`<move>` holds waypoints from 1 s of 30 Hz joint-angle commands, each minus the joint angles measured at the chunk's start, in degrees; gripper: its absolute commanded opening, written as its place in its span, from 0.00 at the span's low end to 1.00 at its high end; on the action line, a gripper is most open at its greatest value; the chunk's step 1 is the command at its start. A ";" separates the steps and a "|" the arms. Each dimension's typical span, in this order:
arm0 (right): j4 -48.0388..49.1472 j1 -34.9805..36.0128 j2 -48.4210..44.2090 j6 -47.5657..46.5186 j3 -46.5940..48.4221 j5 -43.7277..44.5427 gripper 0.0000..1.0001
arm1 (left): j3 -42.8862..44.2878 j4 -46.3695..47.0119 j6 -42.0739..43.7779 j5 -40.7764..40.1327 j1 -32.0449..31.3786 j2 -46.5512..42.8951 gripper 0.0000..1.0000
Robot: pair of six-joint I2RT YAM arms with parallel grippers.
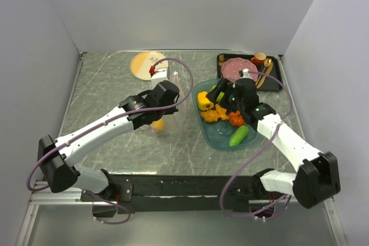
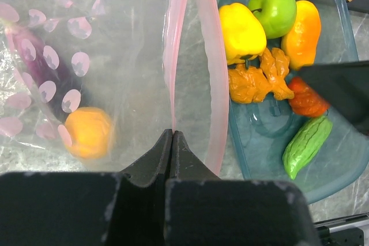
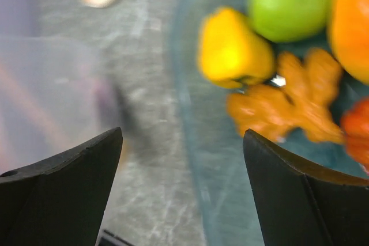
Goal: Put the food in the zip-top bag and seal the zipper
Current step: Pick up the fake vegetable from the bin.
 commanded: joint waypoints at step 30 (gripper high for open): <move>15.42 -2.71 16.73 11.53 -10.68 3.48 0.14 | -1.13 3.33 1.59 0.06 0.35 -4.40 0.01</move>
